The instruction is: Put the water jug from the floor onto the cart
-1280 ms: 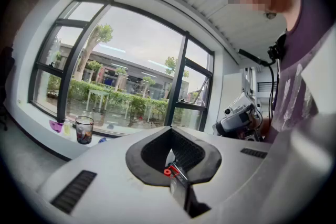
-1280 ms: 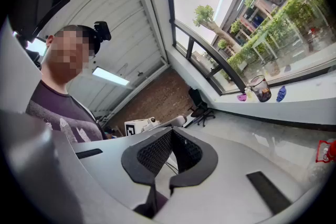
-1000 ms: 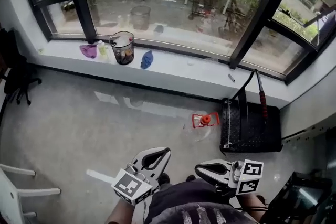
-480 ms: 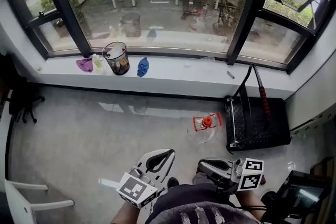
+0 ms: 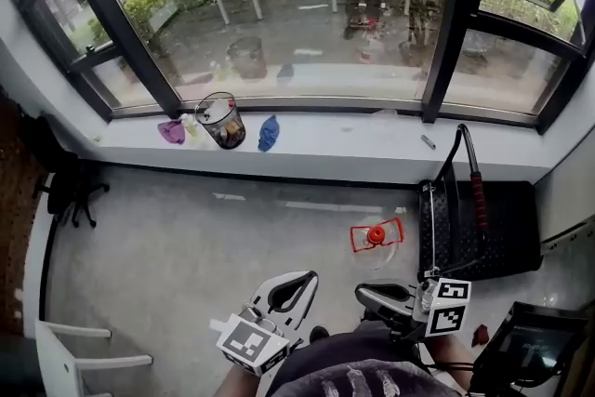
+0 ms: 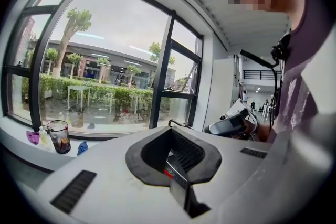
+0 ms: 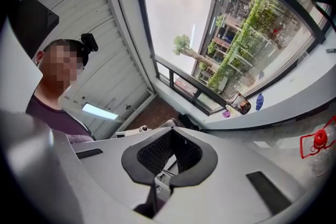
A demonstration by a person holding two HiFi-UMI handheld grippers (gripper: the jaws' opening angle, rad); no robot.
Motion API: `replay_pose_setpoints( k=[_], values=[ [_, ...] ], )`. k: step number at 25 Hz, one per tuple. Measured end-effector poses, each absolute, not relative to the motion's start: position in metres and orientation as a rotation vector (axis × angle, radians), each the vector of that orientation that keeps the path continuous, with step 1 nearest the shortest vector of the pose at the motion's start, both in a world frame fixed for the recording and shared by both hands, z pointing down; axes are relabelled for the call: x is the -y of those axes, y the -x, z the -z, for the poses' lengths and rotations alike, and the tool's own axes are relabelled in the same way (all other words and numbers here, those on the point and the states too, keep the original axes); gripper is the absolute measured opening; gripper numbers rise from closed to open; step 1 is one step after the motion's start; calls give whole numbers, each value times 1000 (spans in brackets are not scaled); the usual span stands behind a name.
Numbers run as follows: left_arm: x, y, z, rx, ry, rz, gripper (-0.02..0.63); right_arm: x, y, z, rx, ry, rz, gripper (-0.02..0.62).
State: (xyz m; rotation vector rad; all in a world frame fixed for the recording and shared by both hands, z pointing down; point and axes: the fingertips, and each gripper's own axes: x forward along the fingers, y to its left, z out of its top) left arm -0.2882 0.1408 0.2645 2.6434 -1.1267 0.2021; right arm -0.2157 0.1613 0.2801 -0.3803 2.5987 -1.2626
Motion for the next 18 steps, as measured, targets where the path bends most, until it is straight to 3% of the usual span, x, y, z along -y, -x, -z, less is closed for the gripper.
replay_pose_setpoints(
  k=[9, 18],
  values=[
    [-108, 182, -267, 1106, -2698, -360, -9, -129, 137, -290, -2678, 323, 1190, -2],
    [-93, 156, -272, 1044, -2731, -481, -9, -108, 99, -300, -2755, 418, 1138, -2]
  ],
)
